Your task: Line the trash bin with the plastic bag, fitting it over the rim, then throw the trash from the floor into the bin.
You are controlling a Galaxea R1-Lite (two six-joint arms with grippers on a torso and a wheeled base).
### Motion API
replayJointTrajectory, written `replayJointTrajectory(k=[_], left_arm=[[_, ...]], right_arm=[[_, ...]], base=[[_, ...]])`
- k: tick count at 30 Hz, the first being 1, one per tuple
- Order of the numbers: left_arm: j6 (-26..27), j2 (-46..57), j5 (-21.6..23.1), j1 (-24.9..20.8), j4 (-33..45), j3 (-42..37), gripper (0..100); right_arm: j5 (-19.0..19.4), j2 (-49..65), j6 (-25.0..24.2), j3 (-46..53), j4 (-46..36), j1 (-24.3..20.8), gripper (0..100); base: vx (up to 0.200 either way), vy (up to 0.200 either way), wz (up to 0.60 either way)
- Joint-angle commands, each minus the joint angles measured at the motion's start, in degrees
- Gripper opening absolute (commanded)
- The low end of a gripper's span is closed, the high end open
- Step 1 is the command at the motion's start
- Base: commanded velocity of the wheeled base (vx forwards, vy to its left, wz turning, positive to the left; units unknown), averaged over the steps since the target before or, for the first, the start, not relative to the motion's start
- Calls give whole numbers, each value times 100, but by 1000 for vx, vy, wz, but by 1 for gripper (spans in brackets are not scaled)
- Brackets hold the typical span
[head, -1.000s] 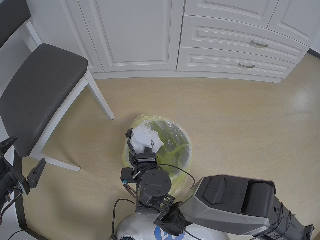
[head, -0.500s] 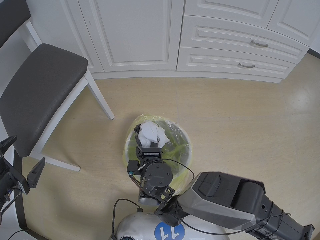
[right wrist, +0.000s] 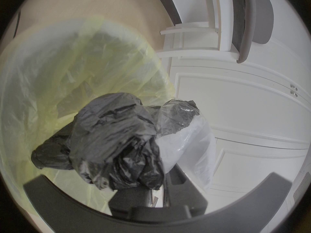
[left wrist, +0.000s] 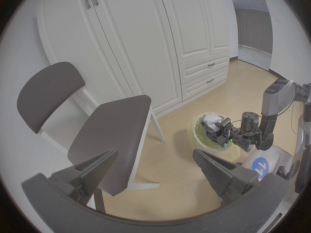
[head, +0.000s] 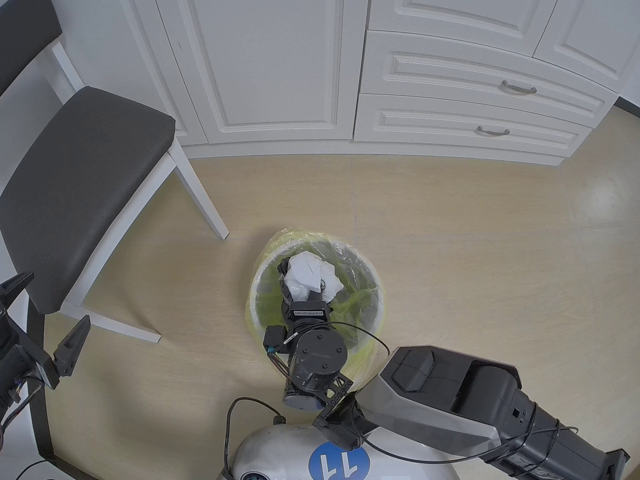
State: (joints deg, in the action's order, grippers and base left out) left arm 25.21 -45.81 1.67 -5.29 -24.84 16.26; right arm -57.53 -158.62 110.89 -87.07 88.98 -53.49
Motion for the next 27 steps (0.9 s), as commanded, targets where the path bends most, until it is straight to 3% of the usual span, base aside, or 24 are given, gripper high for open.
replayJointTrajectory(k=[1, 9, 10, 27], left_arm=[[1, 2, 0, 2, -3, -9, 100], [1, 20, 0, 2, -3, -9, 100], [1, 20, 0, 2, -3, -9, 100], [-7, 28, 0, 2, -3, 0, 100]], right_arm=[[5, -90, 65, -91, 102, 14, 0], [13, -90, 74, -109, 102, 32, 0], [13, -90, 74, -100, 102, 32, 100], [5, 86, 135, -100, 102, 5, 100]], base=[[0, 0, 0], [0, 0, 0], [0, 0, 0], [0, 0, 0]])
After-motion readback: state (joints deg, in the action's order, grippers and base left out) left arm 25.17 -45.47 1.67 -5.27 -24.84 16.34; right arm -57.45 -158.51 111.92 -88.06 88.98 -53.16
